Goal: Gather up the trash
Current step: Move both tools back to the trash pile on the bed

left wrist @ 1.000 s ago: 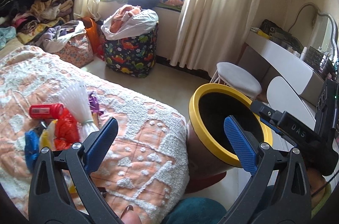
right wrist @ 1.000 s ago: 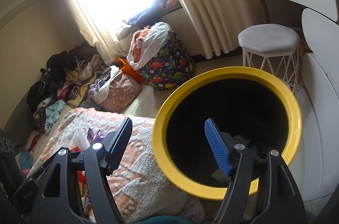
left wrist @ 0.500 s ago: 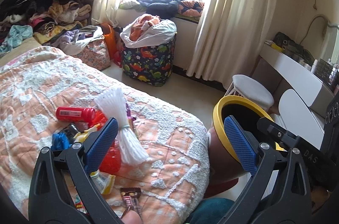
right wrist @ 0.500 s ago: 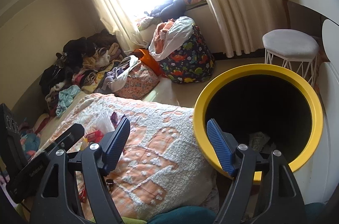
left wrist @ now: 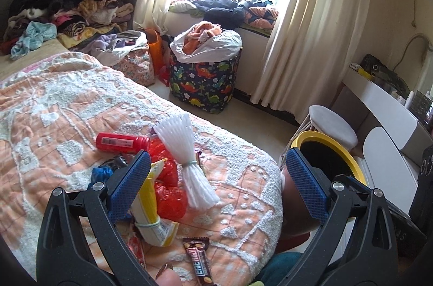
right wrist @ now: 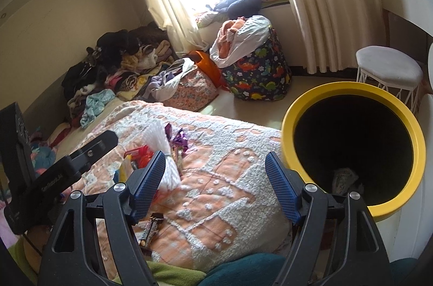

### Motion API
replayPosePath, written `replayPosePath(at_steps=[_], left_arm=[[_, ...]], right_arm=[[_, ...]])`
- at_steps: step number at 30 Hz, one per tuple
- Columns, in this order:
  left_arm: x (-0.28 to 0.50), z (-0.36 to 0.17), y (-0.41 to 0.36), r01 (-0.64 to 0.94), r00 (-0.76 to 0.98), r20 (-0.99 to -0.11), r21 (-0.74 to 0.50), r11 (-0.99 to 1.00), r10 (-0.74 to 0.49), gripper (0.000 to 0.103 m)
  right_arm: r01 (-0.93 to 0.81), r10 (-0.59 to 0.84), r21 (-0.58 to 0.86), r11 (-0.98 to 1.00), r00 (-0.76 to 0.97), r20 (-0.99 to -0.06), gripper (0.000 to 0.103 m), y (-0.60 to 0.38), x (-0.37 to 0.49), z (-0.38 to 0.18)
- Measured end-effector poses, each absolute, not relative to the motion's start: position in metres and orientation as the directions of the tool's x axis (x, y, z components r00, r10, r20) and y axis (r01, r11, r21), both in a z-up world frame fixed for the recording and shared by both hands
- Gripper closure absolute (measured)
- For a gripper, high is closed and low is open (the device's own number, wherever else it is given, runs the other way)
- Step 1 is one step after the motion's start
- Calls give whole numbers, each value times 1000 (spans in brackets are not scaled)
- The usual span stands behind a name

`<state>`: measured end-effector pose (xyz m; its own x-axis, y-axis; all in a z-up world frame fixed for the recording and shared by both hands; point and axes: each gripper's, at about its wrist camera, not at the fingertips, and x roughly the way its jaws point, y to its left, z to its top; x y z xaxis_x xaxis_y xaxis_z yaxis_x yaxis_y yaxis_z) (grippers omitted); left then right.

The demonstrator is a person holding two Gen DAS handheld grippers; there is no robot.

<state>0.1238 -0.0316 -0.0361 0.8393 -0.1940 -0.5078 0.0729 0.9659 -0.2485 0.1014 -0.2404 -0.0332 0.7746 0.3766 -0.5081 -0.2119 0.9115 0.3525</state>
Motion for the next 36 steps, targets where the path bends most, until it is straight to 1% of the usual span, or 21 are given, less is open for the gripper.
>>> replayPosePath(at_steps=[4,15,21,26,28,29,31,34,36], left_arm=[[123,-37,-23,57,839,-511,-257,965,-185,11],[122,-43,10,-8,838,-525,-281,960,-147,11],[123,-52,31,-44,820,-555,-303,952,-139,11],[124,-65,43,-54,793,-589,-323,945,-156,11],[124,-72,46,-53,779,-602,-343,938,-176,19],[125,-74,48,-53,773,-607,-350,935,-183,21],[126,-80,50,-45,759,-616,-372,927,-210,29],[127,-87,50,-33,745,-621,-401,916,-245,37],[129,-90,49,-24,736,-621,-422,906,-270,43]], right_arm=[[-254,403,336,907,756,-517,27,-225,97,-34],[-344,451,291,893,701,-553,27,-184,87,-38],[-365,456,275,889,665,-591,27,-166,85,-46],[-377,456,266,887,625,-634,27,-151,85,-57],[-385,460,267,883,605,-650,27,-144,85,-62],[-388,461,267,882,596,-657,27,-141,85,-64],[-394,463,267,879,578,-672,27,-134,86,-69],[-404,464,264,876,552,-693,28,-127,85,-77],[-408,457,256,877,538,-709,31,-122,86,-81]])
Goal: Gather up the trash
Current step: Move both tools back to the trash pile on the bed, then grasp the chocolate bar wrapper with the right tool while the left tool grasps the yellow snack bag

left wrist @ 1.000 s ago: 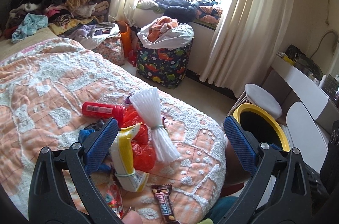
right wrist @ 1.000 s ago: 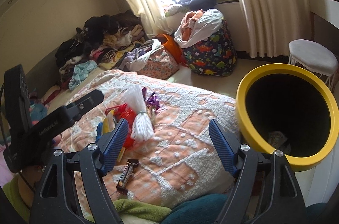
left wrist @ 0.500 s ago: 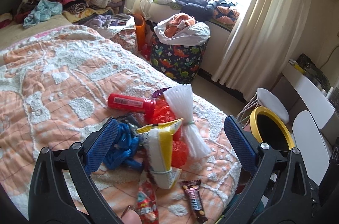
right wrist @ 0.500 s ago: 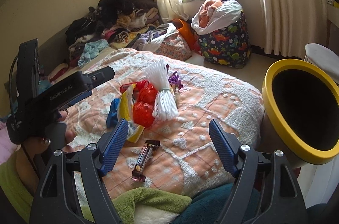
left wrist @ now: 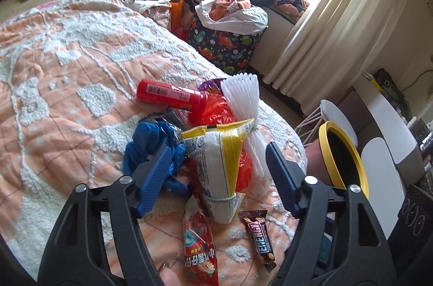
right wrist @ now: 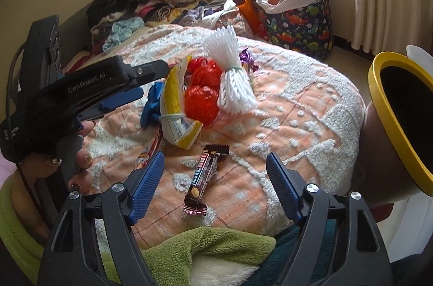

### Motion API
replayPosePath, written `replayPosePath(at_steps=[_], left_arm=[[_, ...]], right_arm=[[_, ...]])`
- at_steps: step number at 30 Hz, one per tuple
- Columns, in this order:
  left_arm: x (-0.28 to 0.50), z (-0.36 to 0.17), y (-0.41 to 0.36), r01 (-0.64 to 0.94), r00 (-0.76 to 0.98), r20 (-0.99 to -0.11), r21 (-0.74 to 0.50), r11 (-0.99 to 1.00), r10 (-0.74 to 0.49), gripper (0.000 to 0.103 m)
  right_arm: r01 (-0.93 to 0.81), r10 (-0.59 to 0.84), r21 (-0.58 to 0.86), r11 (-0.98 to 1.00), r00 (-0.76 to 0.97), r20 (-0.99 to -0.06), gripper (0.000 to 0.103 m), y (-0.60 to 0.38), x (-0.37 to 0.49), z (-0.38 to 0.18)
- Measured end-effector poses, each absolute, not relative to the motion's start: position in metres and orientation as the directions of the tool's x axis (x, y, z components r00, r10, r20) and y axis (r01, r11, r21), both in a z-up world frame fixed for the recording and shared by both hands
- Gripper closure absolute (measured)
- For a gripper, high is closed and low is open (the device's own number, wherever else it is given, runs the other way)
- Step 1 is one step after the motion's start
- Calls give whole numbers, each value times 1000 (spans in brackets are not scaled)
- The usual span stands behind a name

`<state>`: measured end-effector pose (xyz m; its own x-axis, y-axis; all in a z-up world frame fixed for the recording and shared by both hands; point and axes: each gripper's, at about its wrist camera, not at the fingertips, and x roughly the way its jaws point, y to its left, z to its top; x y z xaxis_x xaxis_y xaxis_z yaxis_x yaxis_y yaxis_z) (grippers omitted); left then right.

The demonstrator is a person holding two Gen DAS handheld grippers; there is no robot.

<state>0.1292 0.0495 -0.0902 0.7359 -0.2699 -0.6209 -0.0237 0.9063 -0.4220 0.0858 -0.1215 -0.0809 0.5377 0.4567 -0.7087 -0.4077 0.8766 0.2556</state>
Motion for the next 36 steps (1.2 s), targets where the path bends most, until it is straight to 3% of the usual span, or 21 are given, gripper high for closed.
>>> replayPosePath(at_steps=[4,15,20,24,36], left_arm=[[132,-95,47,-5,719,-623,-448,894,-309,55],[138,-107,46,-4,687,-644,-466,885,-336,58],[141,-113,47,-16,675,-655,-473,881,-340,62],[142,-116,46,-18,669,-662,-469,883,-338,69],[136,-105,42,2,693,-642,-453,892,-327,78]], right_arm=[[-416,453,255,873,498,-739,39,-114,89,-90],[-411,457,293,863,392,-798,58,-100,103,-109],[-412,457,303,859,352,-817,79,-97,105,-117],[-396,472,329,857,348,-810,86,-102,106,-119],[-383,501,356,852,402,-766,88,-118,98,-107]])
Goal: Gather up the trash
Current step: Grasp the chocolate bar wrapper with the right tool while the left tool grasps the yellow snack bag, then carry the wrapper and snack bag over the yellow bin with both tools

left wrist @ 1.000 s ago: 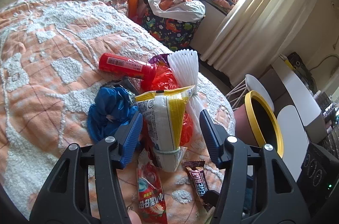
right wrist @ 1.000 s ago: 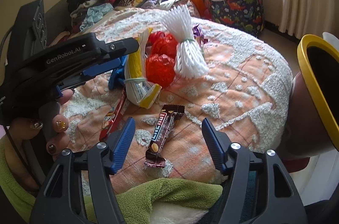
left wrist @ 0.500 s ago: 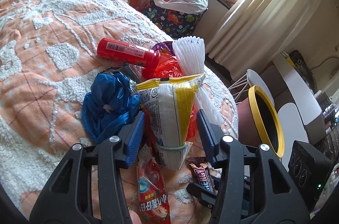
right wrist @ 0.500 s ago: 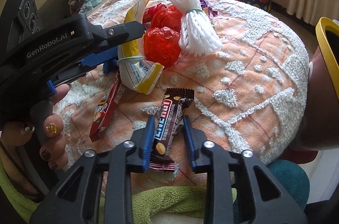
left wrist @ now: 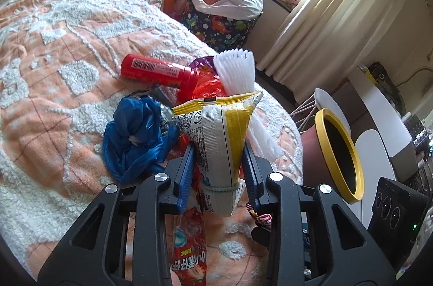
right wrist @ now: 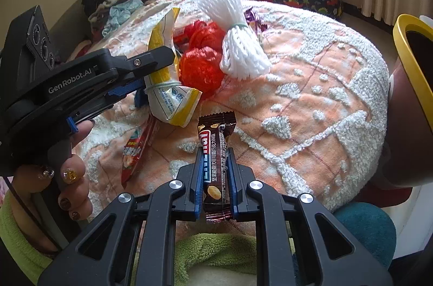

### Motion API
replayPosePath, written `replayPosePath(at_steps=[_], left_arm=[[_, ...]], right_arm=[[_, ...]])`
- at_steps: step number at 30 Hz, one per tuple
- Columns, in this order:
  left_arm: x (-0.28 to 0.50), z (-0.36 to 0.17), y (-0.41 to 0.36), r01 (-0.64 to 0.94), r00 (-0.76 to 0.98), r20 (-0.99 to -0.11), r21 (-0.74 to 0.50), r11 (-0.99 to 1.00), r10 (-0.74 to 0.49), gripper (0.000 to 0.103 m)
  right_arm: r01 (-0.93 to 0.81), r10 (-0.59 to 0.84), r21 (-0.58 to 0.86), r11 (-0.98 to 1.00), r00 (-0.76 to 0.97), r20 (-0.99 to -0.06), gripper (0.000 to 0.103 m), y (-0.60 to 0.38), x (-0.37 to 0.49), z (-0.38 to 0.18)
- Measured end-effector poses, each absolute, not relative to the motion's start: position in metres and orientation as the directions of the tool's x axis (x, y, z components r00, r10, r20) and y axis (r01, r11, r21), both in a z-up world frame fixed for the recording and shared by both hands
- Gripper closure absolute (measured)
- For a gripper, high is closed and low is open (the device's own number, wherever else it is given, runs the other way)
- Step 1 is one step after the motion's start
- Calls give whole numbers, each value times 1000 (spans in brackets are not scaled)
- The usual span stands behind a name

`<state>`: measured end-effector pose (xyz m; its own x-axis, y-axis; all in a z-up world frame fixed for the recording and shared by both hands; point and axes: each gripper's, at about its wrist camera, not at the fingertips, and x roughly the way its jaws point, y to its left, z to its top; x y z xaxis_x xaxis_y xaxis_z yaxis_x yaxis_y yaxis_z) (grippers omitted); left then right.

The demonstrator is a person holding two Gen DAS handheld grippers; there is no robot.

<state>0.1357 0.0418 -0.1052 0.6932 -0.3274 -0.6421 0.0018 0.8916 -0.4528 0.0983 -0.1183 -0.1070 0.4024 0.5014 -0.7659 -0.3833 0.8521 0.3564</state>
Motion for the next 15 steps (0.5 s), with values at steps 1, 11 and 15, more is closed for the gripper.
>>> replayPosePath(at_steps=[1,11,15], left_arm=[[135,-102,42,7,699,-636,-452,892,-328,79],[129,-74,36,37,739,-592,-441,897,-321,80],[125,-63,34,48,760,-571,-427,903,-310,80]], right_arm=[[-387,506,357,850,414,-757,88,-121,98,-104],[-416,519,334,846,497,-696,88,-132,87,-77],[-411,525,340,846,524,-671,88,-142,86,-69]])
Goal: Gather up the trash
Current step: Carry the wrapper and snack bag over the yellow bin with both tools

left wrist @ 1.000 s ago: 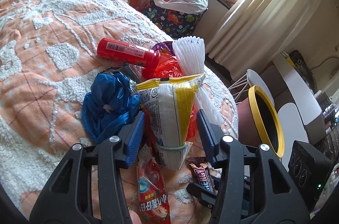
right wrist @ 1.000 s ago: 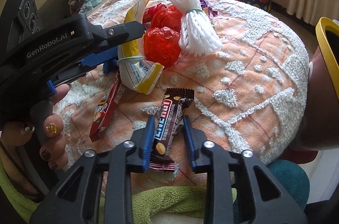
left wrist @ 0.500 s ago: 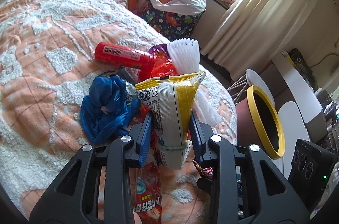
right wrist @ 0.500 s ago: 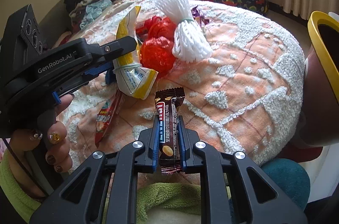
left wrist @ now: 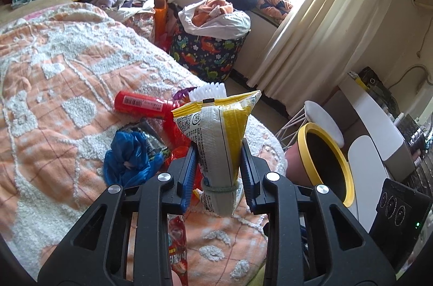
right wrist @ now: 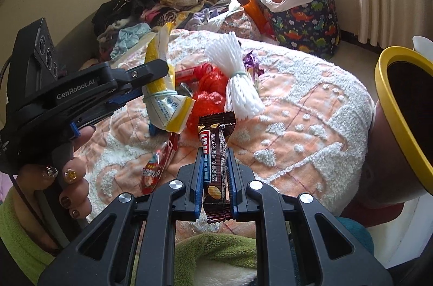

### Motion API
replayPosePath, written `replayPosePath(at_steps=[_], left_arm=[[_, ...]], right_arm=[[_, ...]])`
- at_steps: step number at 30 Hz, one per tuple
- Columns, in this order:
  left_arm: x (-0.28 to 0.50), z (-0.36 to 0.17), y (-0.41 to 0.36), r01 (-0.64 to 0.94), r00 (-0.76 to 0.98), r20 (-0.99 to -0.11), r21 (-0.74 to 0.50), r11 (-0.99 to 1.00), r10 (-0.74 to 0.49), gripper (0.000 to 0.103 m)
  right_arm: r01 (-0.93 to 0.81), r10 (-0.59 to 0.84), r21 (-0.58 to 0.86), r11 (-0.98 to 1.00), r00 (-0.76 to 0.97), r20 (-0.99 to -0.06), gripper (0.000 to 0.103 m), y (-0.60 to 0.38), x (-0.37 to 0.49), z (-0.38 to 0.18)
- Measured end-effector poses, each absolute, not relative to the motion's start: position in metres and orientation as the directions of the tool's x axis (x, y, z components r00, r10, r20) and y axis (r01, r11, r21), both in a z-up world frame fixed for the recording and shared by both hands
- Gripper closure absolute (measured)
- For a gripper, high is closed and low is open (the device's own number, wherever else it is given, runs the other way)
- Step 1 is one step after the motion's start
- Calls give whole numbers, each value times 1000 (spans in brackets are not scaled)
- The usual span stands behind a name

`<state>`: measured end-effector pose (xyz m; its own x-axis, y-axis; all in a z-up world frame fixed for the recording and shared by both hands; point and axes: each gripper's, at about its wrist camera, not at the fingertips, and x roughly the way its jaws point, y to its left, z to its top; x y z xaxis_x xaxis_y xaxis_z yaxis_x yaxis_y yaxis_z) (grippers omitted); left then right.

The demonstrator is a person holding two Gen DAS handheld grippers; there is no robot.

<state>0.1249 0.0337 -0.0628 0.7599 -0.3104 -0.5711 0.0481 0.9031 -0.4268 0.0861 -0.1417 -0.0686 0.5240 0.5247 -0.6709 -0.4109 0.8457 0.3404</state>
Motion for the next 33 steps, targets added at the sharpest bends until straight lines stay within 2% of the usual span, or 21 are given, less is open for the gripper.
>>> replayPosePath(at_steps=[16,33], left_arm=[[113,-33,16,85,792,-533,-389,917,-300,80],[107,-25,-10,134,784,-530,-362,923,-322,80]], right_arm=[[-380,526,364,850,611,-591,89,-177,84,-39],[-346,517,391,853,667,-537,89,-207,87,-22]])
